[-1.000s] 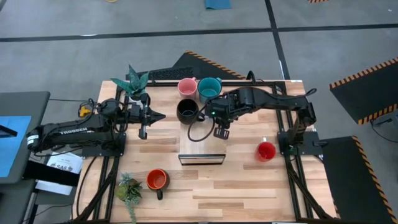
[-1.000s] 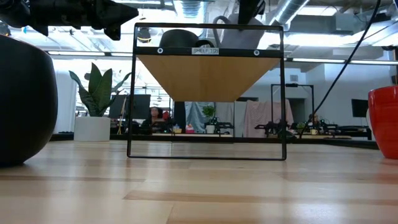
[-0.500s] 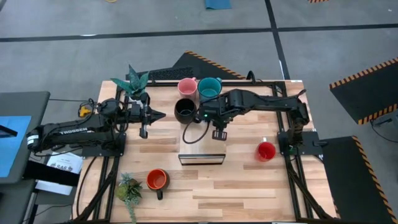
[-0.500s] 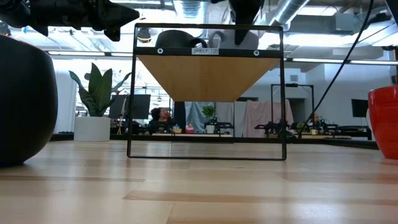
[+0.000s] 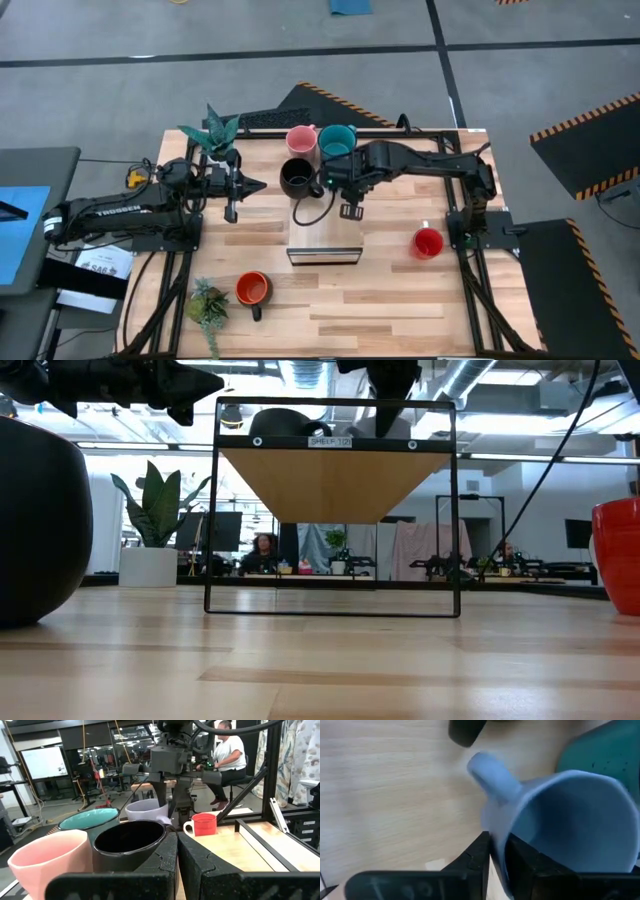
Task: Place coffee mugs
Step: Put the purple mug on the shelf
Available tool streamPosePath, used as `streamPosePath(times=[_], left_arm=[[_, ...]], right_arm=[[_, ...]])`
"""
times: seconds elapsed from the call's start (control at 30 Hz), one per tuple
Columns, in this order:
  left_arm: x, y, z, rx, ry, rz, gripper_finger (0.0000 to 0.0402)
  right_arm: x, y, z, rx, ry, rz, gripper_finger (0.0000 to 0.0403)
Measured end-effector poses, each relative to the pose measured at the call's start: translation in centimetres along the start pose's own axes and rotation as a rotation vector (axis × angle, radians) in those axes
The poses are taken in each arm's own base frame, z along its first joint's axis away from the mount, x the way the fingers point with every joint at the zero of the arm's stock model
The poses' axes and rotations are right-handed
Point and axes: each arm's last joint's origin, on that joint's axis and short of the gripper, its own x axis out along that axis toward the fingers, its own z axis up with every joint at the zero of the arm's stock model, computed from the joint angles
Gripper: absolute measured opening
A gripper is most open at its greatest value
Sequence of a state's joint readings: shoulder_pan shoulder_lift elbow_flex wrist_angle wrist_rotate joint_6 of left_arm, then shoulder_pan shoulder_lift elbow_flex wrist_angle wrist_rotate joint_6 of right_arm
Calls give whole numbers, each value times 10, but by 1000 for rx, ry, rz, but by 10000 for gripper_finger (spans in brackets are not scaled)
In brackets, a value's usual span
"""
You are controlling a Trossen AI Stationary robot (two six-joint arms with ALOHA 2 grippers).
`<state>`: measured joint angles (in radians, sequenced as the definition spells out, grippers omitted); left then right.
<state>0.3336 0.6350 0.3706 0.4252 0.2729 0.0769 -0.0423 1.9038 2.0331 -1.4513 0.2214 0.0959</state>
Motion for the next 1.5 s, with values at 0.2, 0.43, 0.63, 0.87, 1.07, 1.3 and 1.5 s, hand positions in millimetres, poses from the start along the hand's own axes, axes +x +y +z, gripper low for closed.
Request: streamPosePath(times=[0.2,0.43,0.63,0.87,1.07,1.3,1.5], left_arm=[[0,0,0,1,0,0,0],[0,0,0,0,0,0,0],[0,0,0,0,0,0,0],[0,0,0,-1,0,0,0],[0,0,0,-2,1,0,0],[0,0,0,-1,4,0,0],[0,0,-1,5,12,-1,0]], right_arm=[[0,0,3,-16,-31,3,90],[-5,-1,6,-9,-72,0,92],[-13,-2,10,3,-124,-6,109],[-15,-3,11,5,-134,-6,173],[-16,-2,16,-29,-186,-5,214],[-16,-2,18,-62,-206,-6,222],[-38,-5,6,-72,-233,-5,221]])
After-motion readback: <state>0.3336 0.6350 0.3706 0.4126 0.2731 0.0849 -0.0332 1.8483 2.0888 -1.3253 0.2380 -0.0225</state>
